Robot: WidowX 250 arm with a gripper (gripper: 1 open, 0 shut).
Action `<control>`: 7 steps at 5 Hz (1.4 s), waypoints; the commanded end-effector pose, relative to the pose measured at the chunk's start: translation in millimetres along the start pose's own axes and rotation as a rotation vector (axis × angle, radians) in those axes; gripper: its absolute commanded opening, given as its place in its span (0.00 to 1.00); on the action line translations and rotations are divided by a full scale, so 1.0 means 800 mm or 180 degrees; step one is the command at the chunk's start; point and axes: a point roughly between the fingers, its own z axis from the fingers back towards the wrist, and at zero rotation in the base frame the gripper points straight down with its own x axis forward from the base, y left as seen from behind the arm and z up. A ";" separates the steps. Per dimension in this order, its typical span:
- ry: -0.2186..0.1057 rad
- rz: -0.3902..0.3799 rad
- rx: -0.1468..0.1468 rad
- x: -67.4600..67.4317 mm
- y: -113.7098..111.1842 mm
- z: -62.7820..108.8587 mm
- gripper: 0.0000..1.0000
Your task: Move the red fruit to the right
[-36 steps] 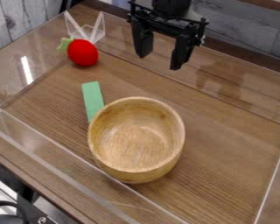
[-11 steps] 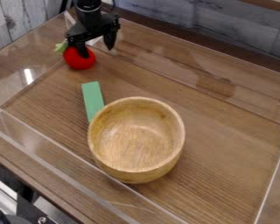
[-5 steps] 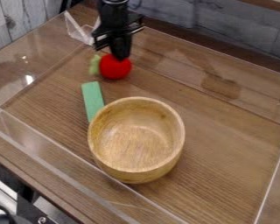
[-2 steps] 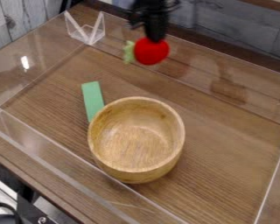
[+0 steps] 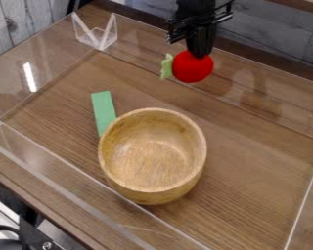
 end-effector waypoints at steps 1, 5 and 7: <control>-0.0161 -0.0223 -0.0202 0.000 -0.007 0.007 0.00; -0.0144 -0.0747 -0.0345 -0.034 -0.020 -0.014 0.00; -0.0003 -0.1307 -0.0528 -0.061 -0.028 0.041 0.00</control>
